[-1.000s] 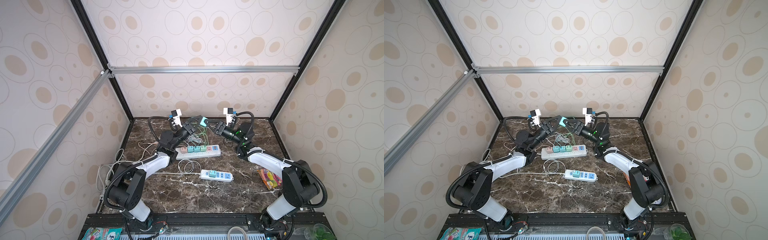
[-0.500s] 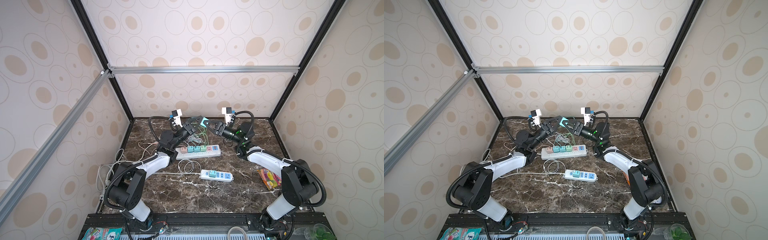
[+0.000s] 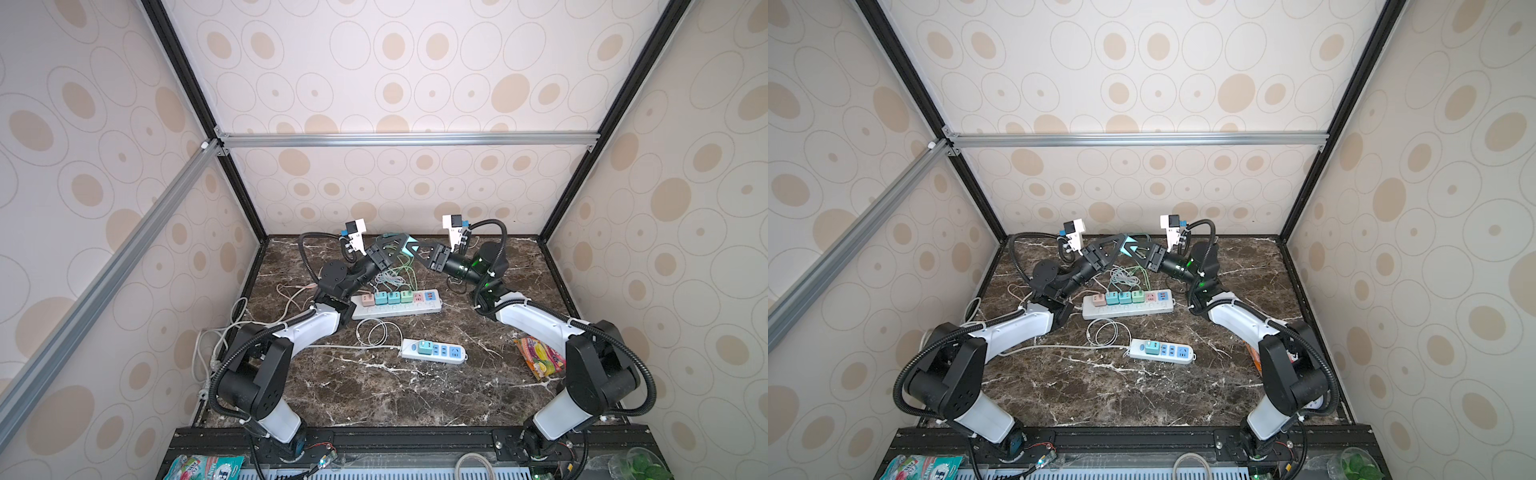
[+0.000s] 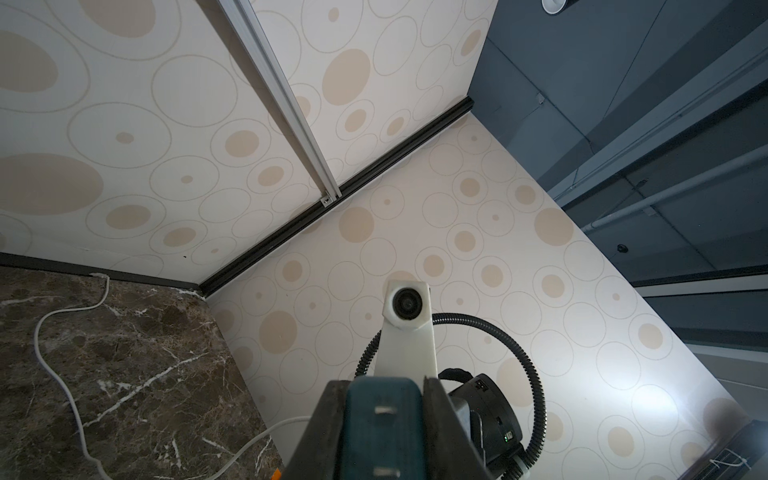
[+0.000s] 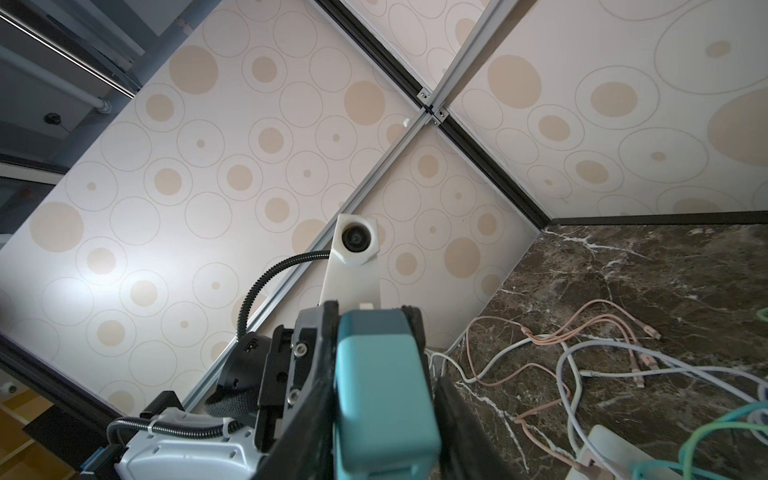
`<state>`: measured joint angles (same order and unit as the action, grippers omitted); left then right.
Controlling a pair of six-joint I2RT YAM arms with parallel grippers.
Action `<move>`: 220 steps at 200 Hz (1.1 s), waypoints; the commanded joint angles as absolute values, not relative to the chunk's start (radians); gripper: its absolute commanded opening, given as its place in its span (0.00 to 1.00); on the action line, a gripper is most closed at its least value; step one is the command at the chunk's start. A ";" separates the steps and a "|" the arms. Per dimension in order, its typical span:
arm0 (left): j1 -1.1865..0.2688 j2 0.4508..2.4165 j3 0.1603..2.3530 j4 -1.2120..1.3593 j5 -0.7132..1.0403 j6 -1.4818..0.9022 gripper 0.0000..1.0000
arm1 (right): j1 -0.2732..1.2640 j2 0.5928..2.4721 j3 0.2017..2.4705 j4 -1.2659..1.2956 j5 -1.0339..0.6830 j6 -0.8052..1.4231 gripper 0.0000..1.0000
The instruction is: Insert the plug
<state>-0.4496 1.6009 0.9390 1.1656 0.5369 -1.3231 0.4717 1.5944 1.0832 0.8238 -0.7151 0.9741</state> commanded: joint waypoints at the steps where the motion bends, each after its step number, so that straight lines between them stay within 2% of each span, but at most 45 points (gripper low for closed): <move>1: -0.444 1.581 0.947 1.171 0.556 -1.294 0.00 | 0.479 1.552 1.088 0.767 -0.735 0.921 0.00; 21: -0.444 1.586 0.933 1.229 0.560 -1.324 0.00 | 0.479 1.572 1.105 0.804 -0.763 0.958 0.00; 26: -0.446 1.586 0.928 1.247 0.556 -1.333 0.00 | 0.479 1.581 1.112 0.824 -0.774 0.976 0.06; 31: -0.445 1.586 0.923 1.261 0.554 -1.342 0.00 | 0.479 1.589 1.118 0.846 -0.782 0.995 0.17; 35: -0.444 1.585 0.921 1.269 0.551 -1.343 0.00 | 0.479 1.595 1.121 0.864 -0.786 1.010 0.30; 36: -0.446 1.585 0.921 1.270 0.550 -1.344 0.00 | 0.479 1.595 1.121 0.864 -0.786 1.010 0.30; 42: -0.445 1.581 0.919 1.272 0.546 -1.341 0.00 | 0.479 1.601 1.124 0.884 -0.786 1.028 0.51; 43: -0.445 1.580 0.918 1.271 0.543 -1.340 0.00 | 0.479 1.601 1.124 0.887 -0.784 1.034 0.57; 44: -0.445 1.579 0.919 1.270 0.541 -1.339 0.00 | 0.479 1.601 1.124 0.887 -0.784 1.034 0.57; 47: -0.445 1.577 0.918 1.266 0.534 -1.335 0.00 | 0.480 1.602 1.123 0.887 -0.779 1.038 0.69; 59: -0.445 1.561 0.913 1.240 0.489 -1.304 0.00 | 0.479 1.594 1.108 0.845 -0.751 1.027 1.00; 93: -0.444 1.537 0.945 1.160 0.353 -1.192 0.00 | 0.482 1.537 1.012 0.774 -0.707 0.958 0.99; 147: -0.447 1.512 1.022 0.994 0.169 -0.990 0.00 | 0.537 1.491 0.991 0.673 -0.711 0.849 0.99; 179: -0.447 1.520 1.014 1.021 0.261 -1.043 0.00 | 0.537 1.524 1.015 0.702 -0.633 0.913 1.00; 220: -0.447 1.487 0.963 1.012 0.293 -1.060 0.00 | 0.537 1.567 1.061 0.747 -0.565 0.998 0.90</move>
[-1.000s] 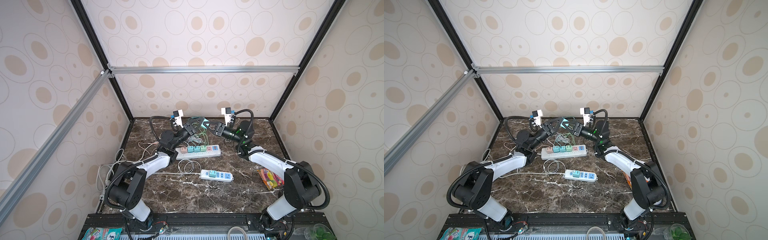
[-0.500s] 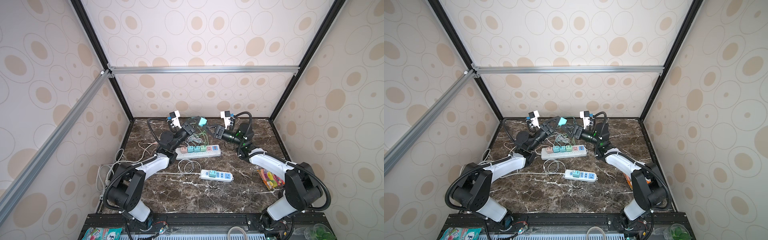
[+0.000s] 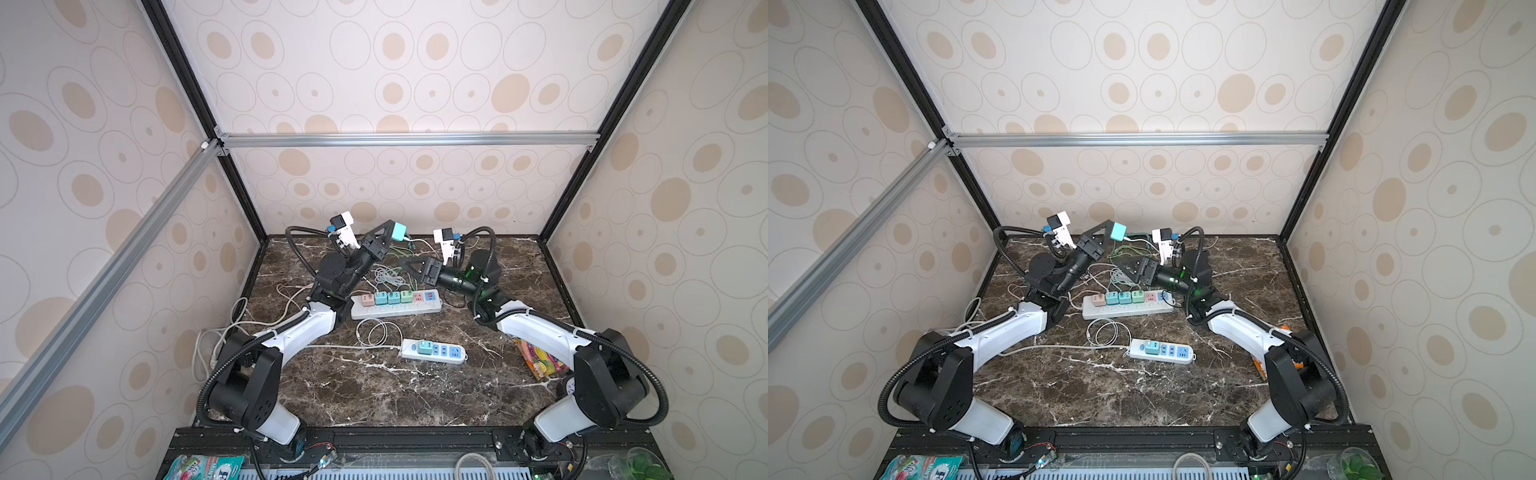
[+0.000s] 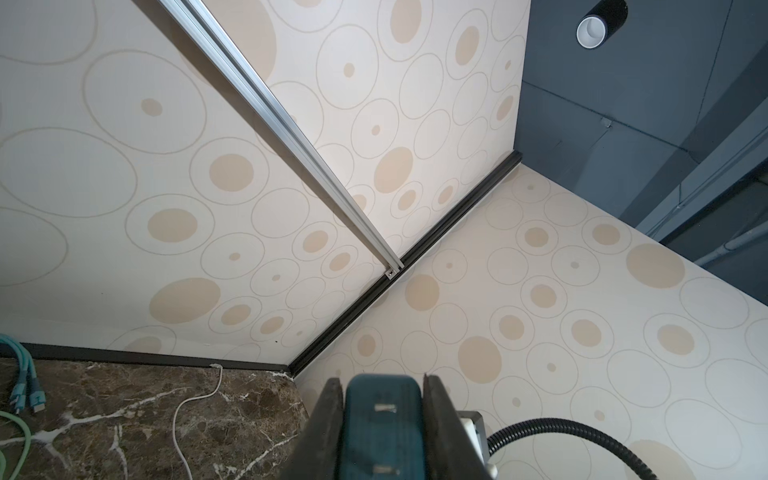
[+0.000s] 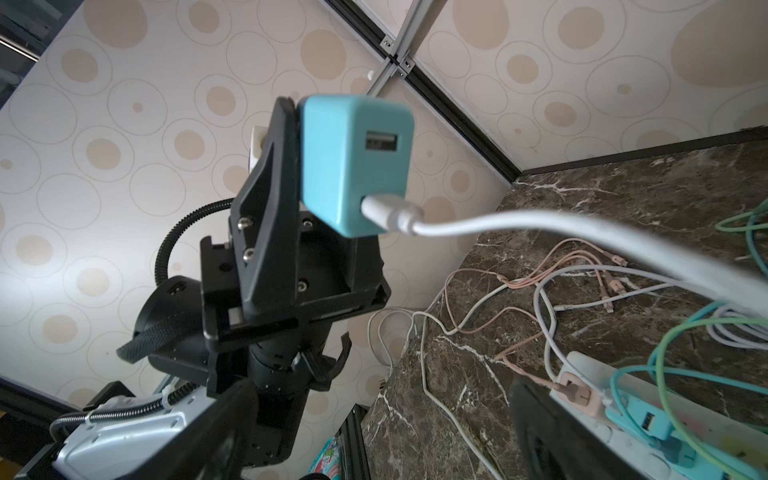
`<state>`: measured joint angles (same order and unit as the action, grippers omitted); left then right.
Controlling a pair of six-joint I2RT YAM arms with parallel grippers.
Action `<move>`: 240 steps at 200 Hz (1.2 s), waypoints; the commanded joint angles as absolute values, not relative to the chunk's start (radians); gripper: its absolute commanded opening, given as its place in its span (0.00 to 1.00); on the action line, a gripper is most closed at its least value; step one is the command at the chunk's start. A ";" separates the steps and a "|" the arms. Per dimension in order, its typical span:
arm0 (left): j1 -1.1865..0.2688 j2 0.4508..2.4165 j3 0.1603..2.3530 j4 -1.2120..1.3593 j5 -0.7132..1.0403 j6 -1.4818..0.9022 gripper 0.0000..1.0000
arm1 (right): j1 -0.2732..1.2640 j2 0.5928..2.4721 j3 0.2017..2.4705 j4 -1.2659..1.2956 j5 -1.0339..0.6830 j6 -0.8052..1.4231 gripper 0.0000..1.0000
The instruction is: Insert the plug
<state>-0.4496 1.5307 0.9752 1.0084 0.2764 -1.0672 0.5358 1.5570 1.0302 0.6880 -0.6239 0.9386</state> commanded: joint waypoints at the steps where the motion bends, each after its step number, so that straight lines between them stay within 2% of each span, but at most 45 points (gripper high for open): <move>1: -0.447 1.484 0.962 1.009 0.291 -1.057 0.00 | 0.536 1.567 1.061 0.747 -0.565 0.998 0.90; 44: -0.448 1.435 0.941 0.897 0.269 -0.982 0.00 | 0.535 1.549 1.084 0.711 -0.557 0.997 0.85; 111: -0.447 1.402 0.885 0.880 0.263 -0.971 0.00 | 0.532 1.574 1.120 0.702 -0.507 0.990 0.76; 142: -0.446 1.364 0.872 0.813 0.230 -0.907 0.00 | 0.533 1.562 1.156 0.617 -0.515 0.946 0.71; 186: -0.443 1.388 0.871 0.915 0.347 -0.961 0.00 | 0.533 1.650 1.232 0.619 -0.698 0.978 0.63; 240: -0.425 1.404 0.860 1.019 0.398 -1.061 0.00 | 0.532 1.642 1.229 0.661 -0.790 0.965 0.57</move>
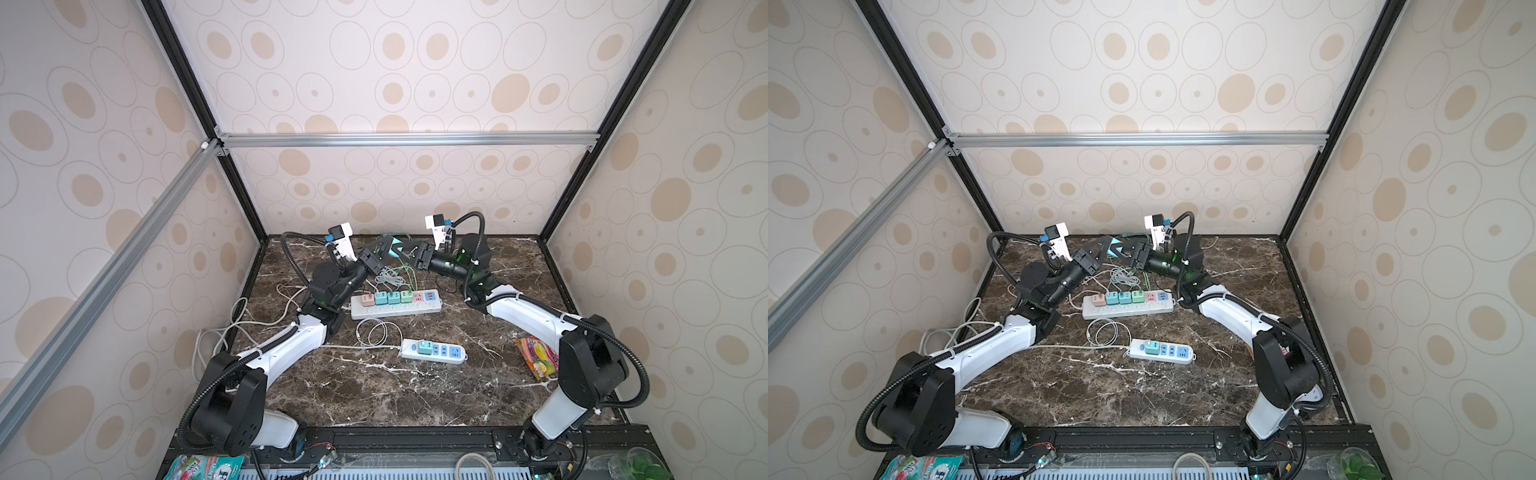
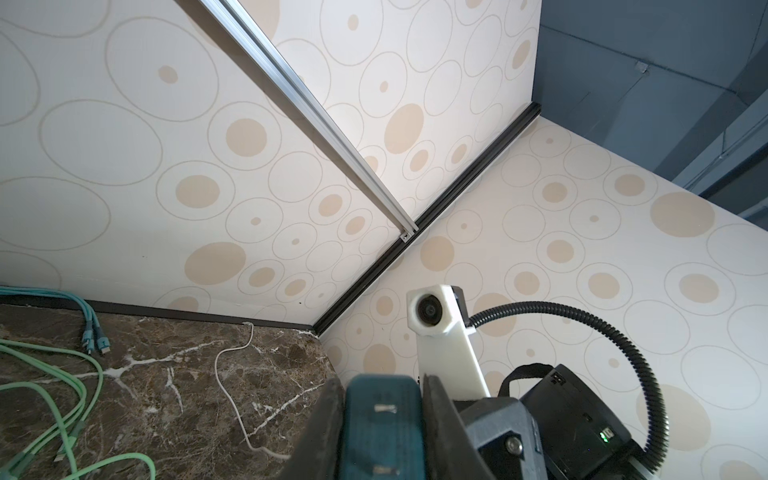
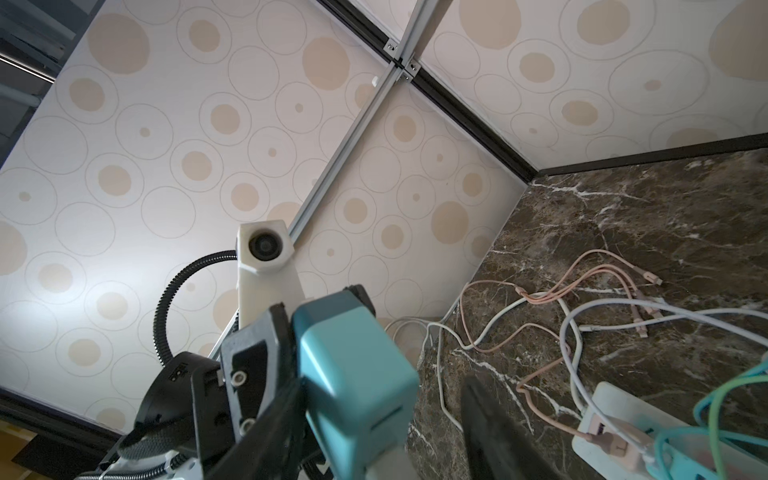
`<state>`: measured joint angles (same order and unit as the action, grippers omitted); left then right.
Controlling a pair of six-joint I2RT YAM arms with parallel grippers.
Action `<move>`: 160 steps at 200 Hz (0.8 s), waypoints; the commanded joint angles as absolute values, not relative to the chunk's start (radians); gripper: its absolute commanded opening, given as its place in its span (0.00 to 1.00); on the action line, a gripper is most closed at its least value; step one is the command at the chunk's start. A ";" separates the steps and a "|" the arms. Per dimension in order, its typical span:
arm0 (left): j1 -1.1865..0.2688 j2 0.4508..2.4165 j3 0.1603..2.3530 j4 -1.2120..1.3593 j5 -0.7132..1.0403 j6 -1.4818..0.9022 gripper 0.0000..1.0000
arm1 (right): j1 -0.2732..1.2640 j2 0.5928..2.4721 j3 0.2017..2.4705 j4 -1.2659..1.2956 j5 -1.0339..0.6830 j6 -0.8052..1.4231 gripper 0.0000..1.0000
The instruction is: Insert the plug
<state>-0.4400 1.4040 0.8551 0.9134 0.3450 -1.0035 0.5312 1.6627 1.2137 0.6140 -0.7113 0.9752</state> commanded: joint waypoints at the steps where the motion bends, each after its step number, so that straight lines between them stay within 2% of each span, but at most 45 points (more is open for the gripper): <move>1: -0.423 1.404 0.860 1.021 0.399 -1.064 0.00 | 0.532 1.641 1.229 0.664 -0.792 0.964 0.57; 39: -0.414 1.431 0.837 1.115 0.442 -1.161 0.00 | 0.532 1.640 1.226 0.748 -0.828 1.003 0.50; 80: -0.409 1.434 0.820 1.126 0.442 -1.181 0.00 | 0.532 1.637 1.227 0.799 -0.800 1.021 0.50; 92: -0.407 1.432 0.818 1.127 0.444 -1.185 0.00 | 0.532 1.635 1.228 0.802 -0.802 1.020 0.46; 111: -0.407 1.430 0.815 1.127 0.448 -1.187 0.00 | 0.533 1.635 1.222 0.823 -0.808 1.026 0.38; 137: -0.406 1.438 0.809 1.146 0.452 -1.203 0.00 | 0.535 1.628 1.209 0.834 -0.799 1.023 0.15; 160: -0.407 1.460 0.798 1.193 0.462 -1.237 0.00 | 0.535 1.616 1.195 0.823 -0.781 1.000 0.02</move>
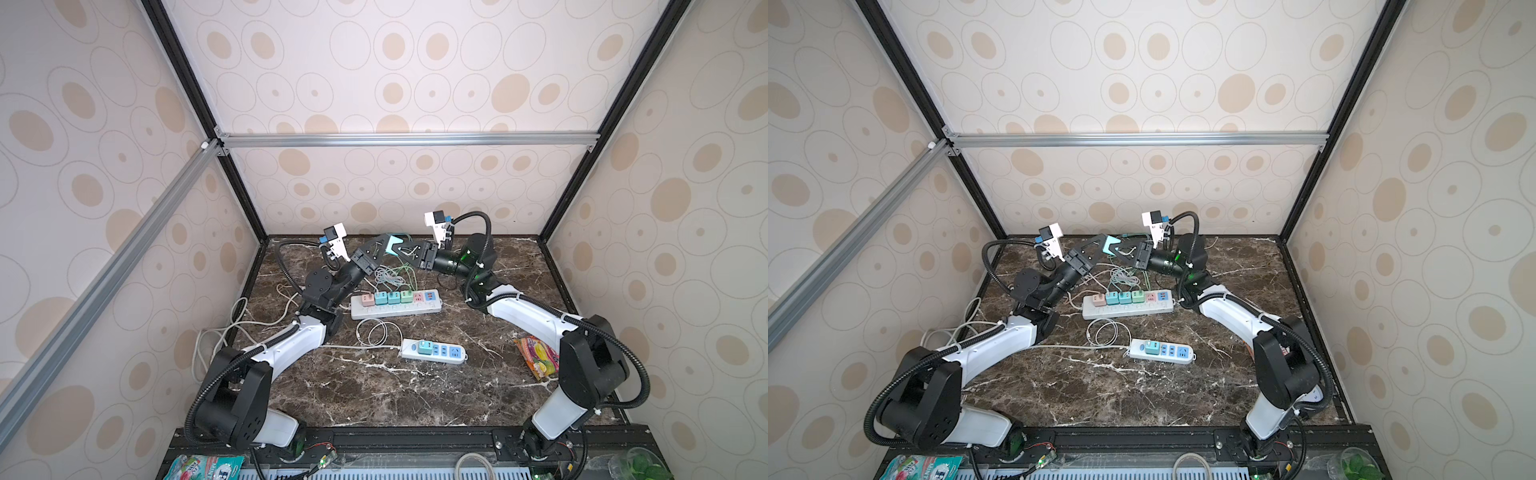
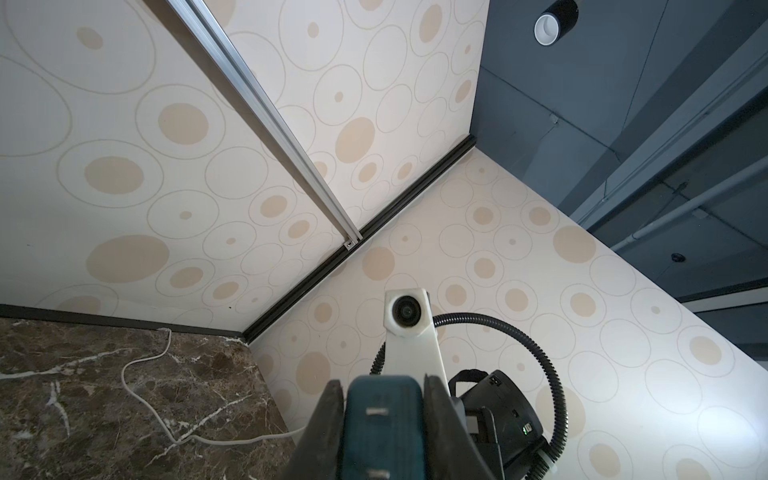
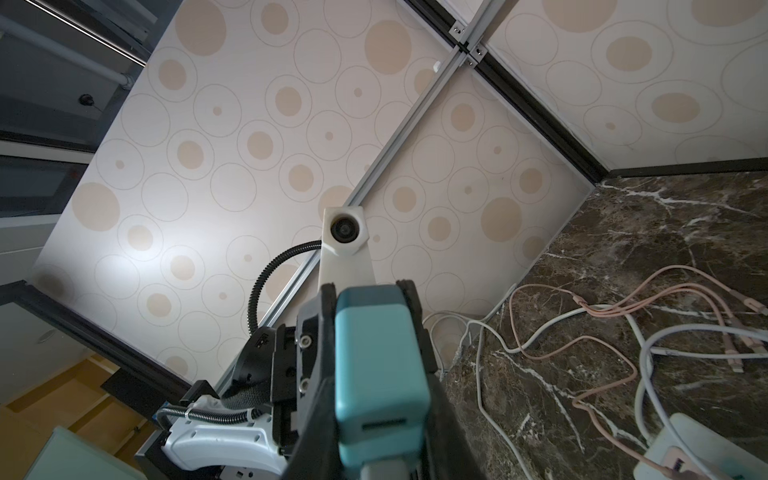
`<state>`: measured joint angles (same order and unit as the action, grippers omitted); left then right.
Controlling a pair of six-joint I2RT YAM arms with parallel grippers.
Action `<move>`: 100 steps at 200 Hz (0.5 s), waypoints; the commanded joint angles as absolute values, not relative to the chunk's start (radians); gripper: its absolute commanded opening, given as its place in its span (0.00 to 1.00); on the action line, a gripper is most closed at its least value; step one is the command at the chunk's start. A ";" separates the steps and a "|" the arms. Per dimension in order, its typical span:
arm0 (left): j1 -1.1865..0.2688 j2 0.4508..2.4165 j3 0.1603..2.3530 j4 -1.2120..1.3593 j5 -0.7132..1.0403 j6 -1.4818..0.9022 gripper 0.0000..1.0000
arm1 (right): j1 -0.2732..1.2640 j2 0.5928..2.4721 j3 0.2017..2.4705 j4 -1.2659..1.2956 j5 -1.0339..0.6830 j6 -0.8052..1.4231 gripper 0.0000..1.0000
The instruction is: Insert the plug
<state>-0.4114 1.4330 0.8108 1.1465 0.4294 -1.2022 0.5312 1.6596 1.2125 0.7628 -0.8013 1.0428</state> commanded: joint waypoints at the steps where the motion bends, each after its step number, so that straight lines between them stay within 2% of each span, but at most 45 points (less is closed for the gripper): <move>1: -0.407 1.461 0.799 1.195 0.462 -1.239 0.00 | 0.535 1.616 1.195 0.823 -0.779 0.999 0.01; 19: -0.407 1.478 0.796 1.216 0.465 -1.253 0.03 | 0.535 1.606 1.190 0.784 -0.773 0.960 0.00; 27: -0.407 1.480 0.797 1.214 0.465 -1.247 0.12 | 0.535 1.601 1.193 0.758 -0.773 0.936 0.00; 52: -0.406 1.444 0.802 1.080 0.435 -1.130 0.52 | 0.531 1.574 1.198 0.611 -0.764 0.820 0.00; 83: -0.407 1.310 0.774 0.787 0.242 -0.906 0.78 | 0.508 1.528 1.259 0.212 -0.773 0.565 0.00; 100: -0.407 1.241 0.748 0.684 0.154 -0.828 0.84 | 0.490 1.513 1.302 -0.022 -0.758 0.410 0.00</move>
